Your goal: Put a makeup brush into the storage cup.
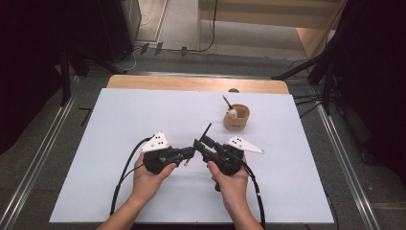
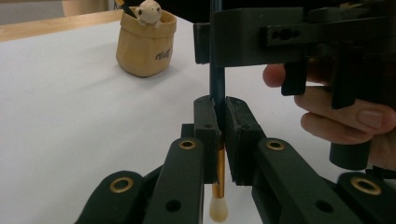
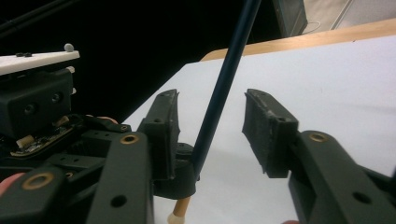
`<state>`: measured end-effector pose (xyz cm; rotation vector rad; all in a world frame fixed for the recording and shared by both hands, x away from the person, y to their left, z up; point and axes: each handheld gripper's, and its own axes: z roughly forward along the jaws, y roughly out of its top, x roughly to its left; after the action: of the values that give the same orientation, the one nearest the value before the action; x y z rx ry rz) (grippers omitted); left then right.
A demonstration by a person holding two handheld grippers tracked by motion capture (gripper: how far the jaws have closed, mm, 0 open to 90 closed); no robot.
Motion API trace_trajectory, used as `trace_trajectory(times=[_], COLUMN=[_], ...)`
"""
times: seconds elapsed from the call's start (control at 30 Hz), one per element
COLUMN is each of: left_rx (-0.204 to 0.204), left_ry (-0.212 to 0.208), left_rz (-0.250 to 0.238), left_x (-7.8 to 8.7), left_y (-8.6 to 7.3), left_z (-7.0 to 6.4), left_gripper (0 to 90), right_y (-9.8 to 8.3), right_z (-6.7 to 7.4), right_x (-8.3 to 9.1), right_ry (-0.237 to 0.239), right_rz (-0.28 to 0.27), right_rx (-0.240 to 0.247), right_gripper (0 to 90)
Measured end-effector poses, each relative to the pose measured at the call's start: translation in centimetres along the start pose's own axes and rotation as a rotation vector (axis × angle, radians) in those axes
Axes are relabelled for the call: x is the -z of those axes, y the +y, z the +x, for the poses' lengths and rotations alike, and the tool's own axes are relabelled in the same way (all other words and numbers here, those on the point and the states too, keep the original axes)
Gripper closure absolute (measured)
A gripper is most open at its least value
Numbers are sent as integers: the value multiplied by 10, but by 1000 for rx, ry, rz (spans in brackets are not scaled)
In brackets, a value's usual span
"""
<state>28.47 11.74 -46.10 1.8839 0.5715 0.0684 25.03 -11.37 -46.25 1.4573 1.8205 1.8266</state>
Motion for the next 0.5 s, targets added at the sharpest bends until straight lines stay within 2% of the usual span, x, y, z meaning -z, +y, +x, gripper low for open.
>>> trace_trajectory(times=[0.27,0.5], left_rx=[-3,-6], left_ry=[-6,-9], left_rz=[-1,-10], left_x=[-2,-3], left_y=[-1,-2], left_z=[-2,-4], left_gripper=[851,850], right_y=[-2,-4], right_z=[-6,-7], right_x=[1,0], right_ry=[47,83], right_rz=[-13,6], right_rx=[-87,-125], right_gripper=[743,850])
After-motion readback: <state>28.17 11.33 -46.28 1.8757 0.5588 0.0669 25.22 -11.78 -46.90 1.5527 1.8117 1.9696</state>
